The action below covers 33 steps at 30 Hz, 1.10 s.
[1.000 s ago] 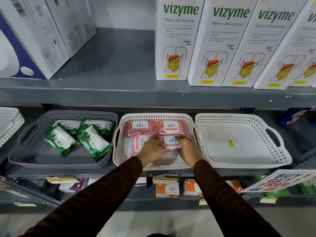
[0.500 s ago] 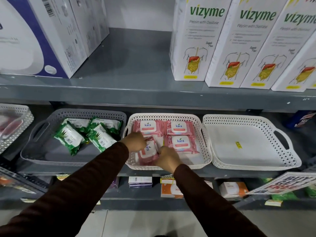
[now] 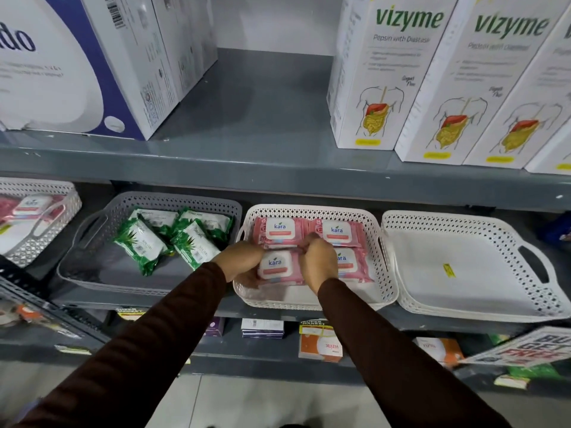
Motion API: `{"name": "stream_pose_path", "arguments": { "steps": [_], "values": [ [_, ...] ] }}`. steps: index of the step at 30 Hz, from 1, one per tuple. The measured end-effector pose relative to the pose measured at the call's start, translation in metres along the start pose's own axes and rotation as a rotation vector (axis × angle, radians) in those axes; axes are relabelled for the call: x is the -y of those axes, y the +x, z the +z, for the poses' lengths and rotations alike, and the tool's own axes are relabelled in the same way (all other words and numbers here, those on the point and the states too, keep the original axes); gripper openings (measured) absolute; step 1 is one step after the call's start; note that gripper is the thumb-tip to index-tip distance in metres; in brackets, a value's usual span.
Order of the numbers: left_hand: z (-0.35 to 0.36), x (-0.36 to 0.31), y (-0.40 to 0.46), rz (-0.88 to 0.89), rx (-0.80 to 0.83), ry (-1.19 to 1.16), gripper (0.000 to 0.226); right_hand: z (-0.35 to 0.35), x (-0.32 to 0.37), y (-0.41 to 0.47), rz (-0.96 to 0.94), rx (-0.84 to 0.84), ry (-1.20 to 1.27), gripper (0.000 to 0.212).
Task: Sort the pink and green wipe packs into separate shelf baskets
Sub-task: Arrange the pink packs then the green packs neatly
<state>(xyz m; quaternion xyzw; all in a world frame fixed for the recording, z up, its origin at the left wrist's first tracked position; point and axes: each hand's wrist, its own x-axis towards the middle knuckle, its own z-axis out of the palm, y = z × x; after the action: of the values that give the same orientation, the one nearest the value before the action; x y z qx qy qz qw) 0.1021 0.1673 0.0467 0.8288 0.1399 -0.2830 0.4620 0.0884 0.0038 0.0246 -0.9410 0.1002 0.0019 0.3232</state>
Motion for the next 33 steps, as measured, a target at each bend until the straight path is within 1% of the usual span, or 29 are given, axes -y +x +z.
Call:
{"name": "stream_pose_path", "arguments": {
  "steps": [2, 4, 6, 8, 10, 11, 12, 14, 15, 16, 17, 18, 19, 21, 22, 23, 24, 25, 27, 28, 29, 31, 32, 33],
  "values": [
    [0.005, 0.0, -0.004, 0.007, -0.025, -0.024, 0.029, 0.004, 0.003, 0.009, 0.013, 0.075, 0.08, 0.023],
    [0.004, 0.004, -0.006, 0.095, -0.117, 0.047, 0.032, 0.007, 0.003, 0.009, -0.008, 0.153, 0.059, 0.026],
    [-0.002, 0.009, -0.006, 0.144, -0.21, 0.037, 0.029, 0.007, 0.004, 0.003, -0.017, 0.167, 0.064, 0.032],
    [-0.019, 0.018, -0.004, 0.183, -0.294, -0.188, 0.02, 0.008, 0.01, -0.008, -0.049, 0.081, 0.138, 0.037],
    [-0.046, 0.023, -0.002, 0.186, -0.395, -0.432, 0.024, 0.01, 0.025, -0.022, -0.094, 0.021, 0.27, 0.037],
    [-0.063, 0.028, -0.001, 0.197, -0.471, -0.451, 0.026, 0.015, 0.037, -0.028, -0.085, 0.042, 0.397, 0.036],
    [-0.078, 0.032, 0.002, 0.21, -0.537, -0.421, 0.024, 0.023, 0.051, -0.033, -0.026, 0.106, 0.586, 0.036],
    [-0.108, 0.046, 0.006, 0.226, -0.57, -0.278, 0.021, 0.039, 0.089, -0.045, 0.225, 0.323, 1.067, 0.031],
    [-0.118, 0.052, 0.006, 0.238, -0.547, -0.218, 0.027, 0.049, 0.106, -0.049, 0.361, 0.42, 1.22, 0.027],
    [-0.128, 0.057, 0.01, 0.269, -0.542, -0.146, 0.038, 0.061, 0.121, -0.05, 0.444, 0.48, 1.28, 0.022],
    [-0.135, 0.059, 0.01, 0.32, -0.505, -0.086, 0.054, 0.075, 0.134, -0.049, 0.482, 0.511, 1.253, 0.02],
    [-0.139, 0.061, 0.01, 0.41, -0.437, 0.044, 0.067, 0.087, 0.142, -0.048, 0.493, 0.511, 1.202, 0.018],
    [-0.142, 0.063, 0.011, 0.462, -0.396, 0.182, 0.067, 0.097, 0.148, -0.045, 0.479, 0.479, 1.114, 0.017],
    [-0.15, 0.072, 0.016, 0.297, -0.314, 0.394, 0.041, 0.113, 0.157, -0.04, 0.449, 0.424, 0.953, 0.031],
    [-0.153, 0.077, 0.021, 0.25, -0.283, 0.483, 0.033, 0.116, 0.161, -0.037, 0.446, 0.431, 0.871, 0.039],
    [-0.155, 0.081, 0.022, 0.197, -0.253, 0.537, 0.03, 0.117, 0.163, -0.036, 0.433, 0.443, 0.791, 0.045],
    [-0.159, 0.084, 0.023, 0.187, -0.237, 0.589, 0.028, 0.12, 0.164, -0.034, 0.405, 0.449, 0.718, 0.05],
    [-0.162, 0.088, 0.024, 0.195, -0.222, 0.596, 0.027, 0.121, 0.165, -0.033, 0.376, 0.446, 0.657, 0.054],
    [-0.17, 0.097, 0.026, 0.27, -0.183, 0.595, 0.023, 0.118, 0.167, -0.035, 0.316, 0.435, 0.579, 0.058],
    [-0.177, 0.101, 0.025, 0.302, -0.189, 0.597, 0.022, 0.12, 0.167, -0.035, 0.294, 0.429, 0.57, 0.059],
    [-0.187, 0.105, 0.024, 0.326, -0.2, 0.549, 0.024, 0.124, 0.167, -0.034, 0.27, 0.425, 0.562, 0.06],
    [-0.212, 0.114, 0.022, 0.36, -0.254, 0.508, 0.037, 0.134, 0.165, -0.032, 0.2, 0.385, 0.482, 0.063],
    [-0.228, 0.12, 0.022, 0.352, -0.242, 0.538, 0.047, 0.14, 0.163, -0.031, 0.141, 0.357, 0.409, 0.065],
    [-0.242, 0.128, 0.022, 0.341, -0.181, 0.605, 0.056, 0.143, 0.161, -0.031, 0.065, 0.319, 0.312, 0.066]
  ]
}}
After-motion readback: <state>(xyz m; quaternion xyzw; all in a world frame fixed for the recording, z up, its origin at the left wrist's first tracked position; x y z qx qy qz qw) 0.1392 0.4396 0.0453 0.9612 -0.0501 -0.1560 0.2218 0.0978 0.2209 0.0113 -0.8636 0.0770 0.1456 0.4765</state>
